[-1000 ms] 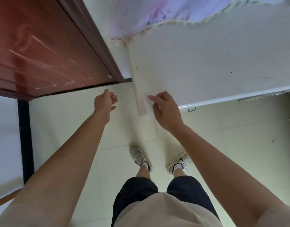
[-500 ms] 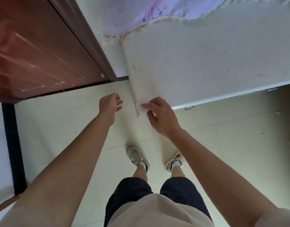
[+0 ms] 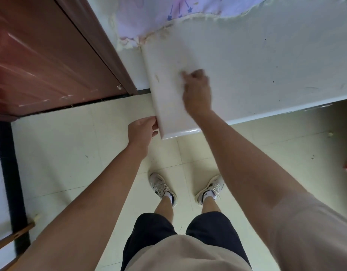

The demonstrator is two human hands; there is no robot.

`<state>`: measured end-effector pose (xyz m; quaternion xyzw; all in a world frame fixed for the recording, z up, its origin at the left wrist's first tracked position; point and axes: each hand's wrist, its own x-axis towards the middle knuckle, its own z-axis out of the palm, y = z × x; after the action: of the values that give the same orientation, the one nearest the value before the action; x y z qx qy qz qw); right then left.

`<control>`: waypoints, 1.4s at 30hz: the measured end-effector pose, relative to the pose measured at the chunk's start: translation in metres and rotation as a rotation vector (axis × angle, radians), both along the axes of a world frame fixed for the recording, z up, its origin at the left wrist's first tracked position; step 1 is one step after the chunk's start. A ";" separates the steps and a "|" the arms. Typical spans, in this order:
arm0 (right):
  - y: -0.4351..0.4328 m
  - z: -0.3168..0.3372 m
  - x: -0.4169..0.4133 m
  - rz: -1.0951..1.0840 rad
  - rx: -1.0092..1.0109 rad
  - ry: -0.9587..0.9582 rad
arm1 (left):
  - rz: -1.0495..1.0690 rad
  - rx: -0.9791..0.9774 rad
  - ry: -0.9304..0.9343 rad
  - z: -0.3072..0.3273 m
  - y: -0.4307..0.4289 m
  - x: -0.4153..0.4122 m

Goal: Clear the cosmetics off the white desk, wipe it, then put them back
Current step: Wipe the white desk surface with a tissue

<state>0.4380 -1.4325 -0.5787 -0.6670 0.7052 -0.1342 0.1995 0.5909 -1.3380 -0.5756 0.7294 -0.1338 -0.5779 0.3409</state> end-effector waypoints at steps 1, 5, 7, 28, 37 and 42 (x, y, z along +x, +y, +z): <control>0.003 0.006 0.020 0.162 0.060 -0.029 | -0.001 0.001 -0.005 0.001 0.000 -0.001; 0.022 0.028 0.037 0.510 0.160 -0.189 | 0.032 -0.008 -0.052 0.004 0.001 -0.007; 0.026 0.028 0.000 0.346 0.045 -0.273 | 0.020 -0.029 -0.079 0.001 0.003 -0.008; 0.108 0.065 -0.050 0.273 0.232 -0.140 | -0.290 -0.140 -0.605 0.080 0.074 0.003; 0.172 0.140 0.025 0.725 0.066 -0.319 | 0.050 0.016 -1.164 0.187 0.274 0.036; 0.264 0.192 0.085 0.975 0.035 -0.423 | 0.315 0.242 -1.428 0.246 0.419 0.030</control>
<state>0.5232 -1.1690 -0.3869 -0.8724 0.2598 -0.1457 0.3876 0.6213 -0.9189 -0.3291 0.9707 -0.1519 0.0823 0.1670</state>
